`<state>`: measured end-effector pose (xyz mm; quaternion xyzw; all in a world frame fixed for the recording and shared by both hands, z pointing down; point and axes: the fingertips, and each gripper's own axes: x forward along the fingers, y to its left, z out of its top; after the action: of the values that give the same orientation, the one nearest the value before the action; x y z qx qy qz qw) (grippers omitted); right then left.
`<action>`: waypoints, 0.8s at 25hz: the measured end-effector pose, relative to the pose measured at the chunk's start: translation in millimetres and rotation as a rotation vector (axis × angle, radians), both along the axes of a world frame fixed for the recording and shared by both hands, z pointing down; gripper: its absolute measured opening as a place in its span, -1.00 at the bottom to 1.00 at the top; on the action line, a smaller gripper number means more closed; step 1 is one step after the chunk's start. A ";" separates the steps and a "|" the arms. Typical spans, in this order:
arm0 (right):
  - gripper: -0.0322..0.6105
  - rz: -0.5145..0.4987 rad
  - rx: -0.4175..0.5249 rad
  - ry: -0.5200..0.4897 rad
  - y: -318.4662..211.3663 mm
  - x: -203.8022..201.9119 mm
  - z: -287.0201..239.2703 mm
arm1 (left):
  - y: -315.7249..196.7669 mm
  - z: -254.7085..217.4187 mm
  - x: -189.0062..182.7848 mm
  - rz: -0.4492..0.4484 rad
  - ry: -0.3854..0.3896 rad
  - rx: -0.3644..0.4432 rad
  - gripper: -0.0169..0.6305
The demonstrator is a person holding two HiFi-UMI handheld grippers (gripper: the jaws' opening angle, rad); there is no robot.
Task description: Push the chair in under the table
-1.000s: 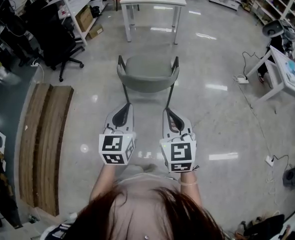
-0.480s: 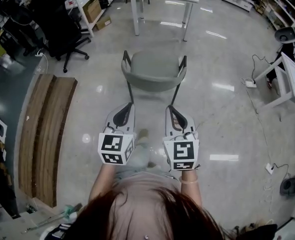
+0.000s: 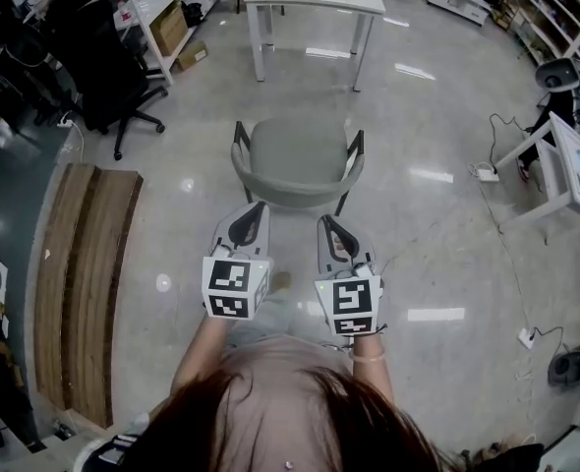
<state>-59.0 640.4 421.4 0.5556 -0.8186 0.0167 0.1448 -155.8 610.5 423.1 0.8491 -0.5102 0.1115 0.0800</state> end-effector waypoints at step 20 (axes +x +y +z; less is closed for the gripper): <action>-0.63 -0.051 -0.135 0.104 -95.6 -10.5 63.0 | -90.4 62.3 13.4 0.145 -0.091 -0.119 -0.87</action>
<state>-69.5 544.8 484.4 0.5236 -0.8208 0.0392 0.2248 -142.4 520.2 485.4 0.8716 -0.4429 0.1856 0.0986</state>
